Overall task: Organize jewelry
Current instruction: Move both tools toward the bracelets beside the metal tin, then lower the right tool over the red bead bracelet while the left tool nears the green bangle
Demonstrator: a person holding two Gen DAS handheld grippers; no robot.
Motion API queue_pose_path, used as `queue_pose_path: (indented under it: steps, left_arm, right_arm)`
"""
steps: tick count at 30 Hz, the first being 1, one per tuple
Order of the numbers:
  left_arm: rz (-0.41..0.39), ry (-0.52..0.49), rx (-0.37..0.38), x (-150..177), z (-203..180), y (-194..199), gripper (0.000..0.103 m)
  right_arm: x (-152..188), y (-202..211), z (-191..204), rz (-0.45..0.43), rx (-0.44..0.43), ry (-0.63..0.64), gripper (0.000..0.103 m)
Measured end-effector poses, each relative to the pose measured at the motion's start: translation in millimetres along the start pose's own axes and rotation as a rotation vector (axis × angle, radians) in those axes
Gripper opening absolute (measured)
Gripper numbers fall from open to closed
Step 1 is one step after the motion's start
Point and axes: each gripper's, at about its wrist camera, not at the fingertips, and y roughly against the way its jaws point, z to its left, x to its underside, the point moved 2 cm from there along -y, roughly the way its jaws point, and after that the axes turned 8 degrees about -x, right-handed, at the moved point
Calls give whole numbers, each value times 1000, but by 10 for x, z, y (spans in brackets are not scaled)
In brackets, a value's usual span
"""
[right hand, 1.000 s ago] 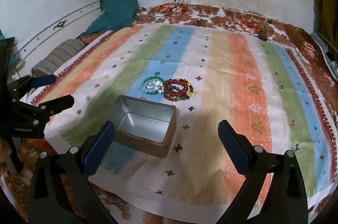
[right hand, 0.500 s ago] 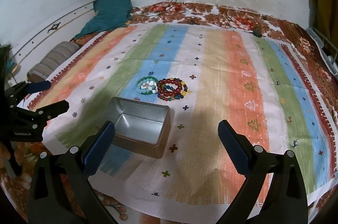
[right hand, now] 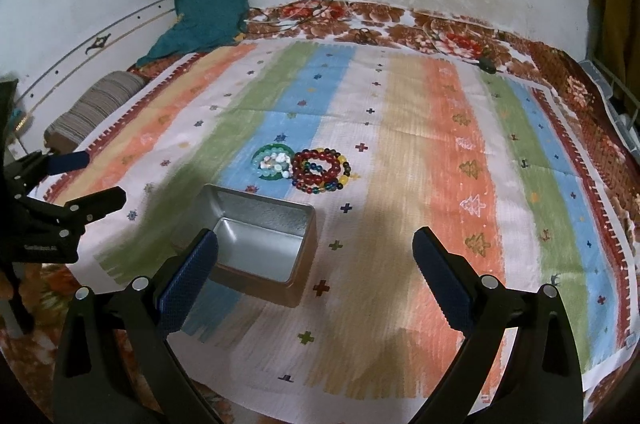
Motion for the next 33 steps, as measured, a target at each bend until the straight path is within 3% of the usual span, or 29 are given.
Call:
queue_pose_path:
  steps: [11,33]
  left_arm:
    - [4,-9,-18,-173,-37,-137,97]
    - [172,70,-11,-492,82,-806,97]
  right_arm:
    - [-119,-141,-61,28,0,-4,99]
    - [-458,-726,-341,125,-8,-72,99]
